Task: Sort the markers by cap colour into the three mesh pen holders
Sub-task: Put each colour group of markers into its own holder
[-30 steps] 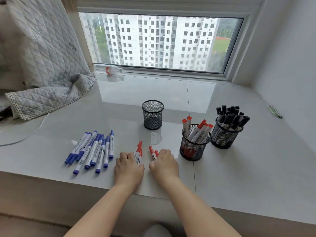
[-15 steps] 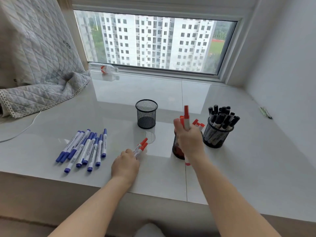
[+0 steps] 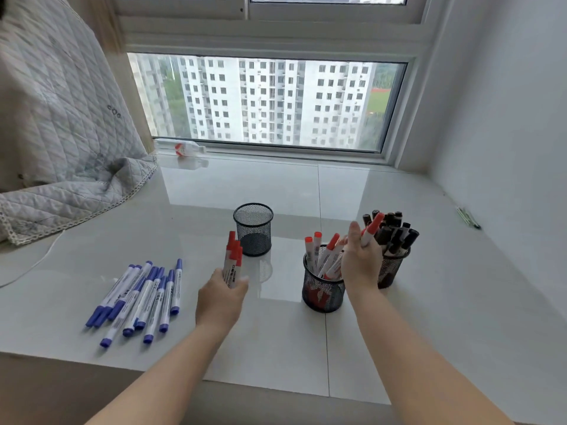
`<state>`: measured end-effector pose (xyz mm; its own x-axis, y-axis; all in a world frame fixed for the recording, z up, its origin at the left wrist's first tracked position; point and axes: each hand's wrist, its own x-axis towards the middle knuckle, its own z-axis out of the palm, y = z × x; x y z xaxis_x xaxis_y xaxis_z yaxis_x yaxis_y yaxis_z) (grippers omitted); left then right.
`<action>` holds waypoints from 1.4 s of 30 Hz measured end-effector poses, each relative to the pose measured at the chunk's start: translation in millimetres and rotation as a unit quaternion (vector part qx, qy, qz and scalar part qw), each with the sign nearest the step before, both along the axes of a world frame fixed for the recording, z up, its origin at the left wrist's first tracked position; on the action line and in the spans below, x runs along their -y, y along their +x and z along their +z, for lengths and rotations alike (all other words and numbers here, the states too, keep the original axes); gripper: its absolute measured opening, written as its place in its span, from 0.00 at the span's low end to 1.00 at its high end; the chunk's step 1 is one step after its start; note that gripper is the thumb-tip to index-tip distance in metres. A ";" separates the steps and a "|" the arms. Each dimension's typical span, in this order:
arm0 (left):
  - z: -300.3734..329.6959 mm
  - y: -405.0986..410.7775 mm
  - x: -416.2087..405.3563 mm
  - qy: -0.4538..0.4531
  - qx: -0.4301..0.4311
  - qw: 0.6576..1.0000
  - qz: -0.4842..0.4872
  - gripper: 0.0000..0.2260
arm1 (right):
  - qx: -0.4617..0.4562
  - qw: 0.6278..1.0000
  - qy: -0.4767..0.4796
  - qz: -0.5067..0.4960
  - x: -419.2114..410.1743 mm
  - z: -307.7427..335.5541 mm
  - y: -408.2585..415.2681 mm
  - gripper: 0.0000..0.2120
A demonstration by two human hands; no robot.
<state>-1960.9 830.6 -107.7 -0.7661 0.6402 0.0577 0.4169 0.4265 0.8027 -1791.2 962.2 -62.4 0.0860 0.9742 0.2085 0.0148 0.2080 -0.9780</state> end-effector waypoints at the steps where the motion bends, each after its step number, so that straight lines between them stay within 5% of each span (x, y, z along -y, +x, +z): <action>1: 6.9 4.5 -5.8 0.021 0.002 1.000 -0.006 0.09 | 0.020 1.000 0.011 -0.006 -1.7 -4.0 -0.5 0.20; 8: 51.1 55.1 -55.8 0.190 0.104 0.974 -0.061 0.15 | 0.038 0.998 -0.031 0.030 -5.2 -27.7 -5.0 0.06; 14: 61.9 91.7 -90.7 0.281 0.226 0.927 -0.107 0.14 | 0.077 0.996 -0.015 0.041 -1.8 -32.9 -5.8 0.08; 19: 56.5 101.8 -106.4 0.298 0.294 0.899 -0.127 0.12 | 0.019 0.998 -0.020 0.057 2.2 -33.7 -3.8 0.15; 30: 12.9 100.0 -104.2 0.230 0.029 0.966 -0.115 0.07 | -0.036 0.997 -0.033 0.057 2.8 -43.2 -6.3 0.04; 33: 3.8 97.8 -102.5 0.211 0.029 0.972 -0.094 0.02 | -0.037 0.998 -0.018 0.054 4.0 -41.9 -4.8 0.05; 37: -3.3 89.7 -95.7 0.146 0.005 0.979 -0.141 0.11 | -0.034 0.997 -0.024 0.066 4.0 -42.7 -4.3 0.03; 42: 1.0 81.4 -87.9 0.104 -0.016 0.974 -0.201 0.11 | -0.009 0.996 -0.016 0.090 0.7 -39.1 -1.0 0.04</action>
